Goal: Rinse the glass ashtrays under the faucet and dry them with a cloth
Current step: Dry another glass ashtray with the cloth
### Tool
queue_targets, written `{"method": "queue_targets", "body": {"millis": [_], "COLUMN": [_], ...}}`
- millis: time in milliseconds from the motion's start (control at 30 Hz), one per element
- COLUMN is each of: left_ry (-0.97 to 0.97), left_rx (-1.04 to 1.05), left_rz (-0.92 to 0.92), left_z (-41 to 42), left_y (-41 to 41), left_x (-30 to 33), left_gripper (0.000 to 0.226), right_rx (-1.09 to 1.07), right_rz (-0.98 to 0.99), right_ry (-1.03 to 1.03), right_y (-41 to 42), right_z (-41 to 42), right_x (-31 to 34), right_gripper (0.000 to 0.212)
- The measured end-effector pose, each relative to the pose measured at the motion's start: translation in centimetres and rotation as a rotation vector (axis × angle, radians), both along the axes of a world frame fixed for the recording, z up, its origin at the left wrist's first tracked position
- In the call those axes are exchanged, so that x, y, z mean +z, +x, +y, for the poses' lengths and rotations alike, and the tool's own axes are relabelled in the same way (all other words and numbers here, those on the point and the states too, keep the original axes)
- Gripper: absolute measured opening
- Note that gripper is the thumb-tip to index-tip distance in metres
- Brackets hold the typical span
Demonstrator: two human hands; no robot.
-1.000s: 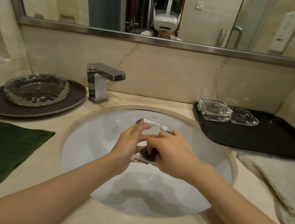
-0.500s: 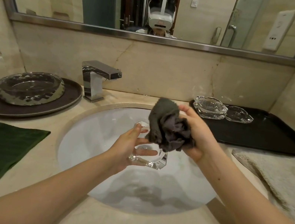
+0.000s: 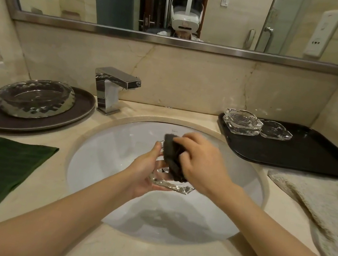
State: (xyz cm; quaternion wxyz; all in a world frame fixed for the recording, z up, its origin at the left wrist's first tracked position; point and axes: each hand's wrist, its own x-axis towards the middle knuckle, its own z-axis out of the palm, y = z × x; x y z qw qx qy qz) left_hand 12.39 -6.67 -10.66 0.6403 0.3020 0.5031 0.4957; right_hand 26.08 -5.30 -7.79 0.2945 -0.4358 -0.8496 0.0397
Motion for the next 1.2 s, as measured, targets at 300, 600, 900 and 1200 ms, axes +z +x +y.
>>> {"method": "queue_targets", "body": {"millis": [300, 600, 900, 1200], "left_ry": [0.085, 0.135, 0.191, 0.206], "left_rx": [0.105, 0.195, 0.081, 0.113], "left_rz": [-0.015, 0.101, 0.202, 0.192], "left_z": [-0.2, 0.1, -0.1, 0.0], "left_y": [0.2, -0.3, -0.1, 0.1], "left_x": [0.7, 0.9, 0.3, 0.7], "left_gripper": [0.045, 0.037, 0.045, 0.038], "right_rx": [0.008, 0.110, 0.201, 0.019], "right_rz": [-0.190, -0.511, -0.317, -0.602], "right_ry": [0.125, 0.140, 0.242, 0.202], "right_y": [-2.6, 0.7, -0.9, 1.3], "right_z": [-0.3, 0.6, 0.0, 0.7], "right_x": [-1.6, -0.2, -1.7, 0.9], "right_gripper": [0.022, 0.042, 0.036, 0.027]}}
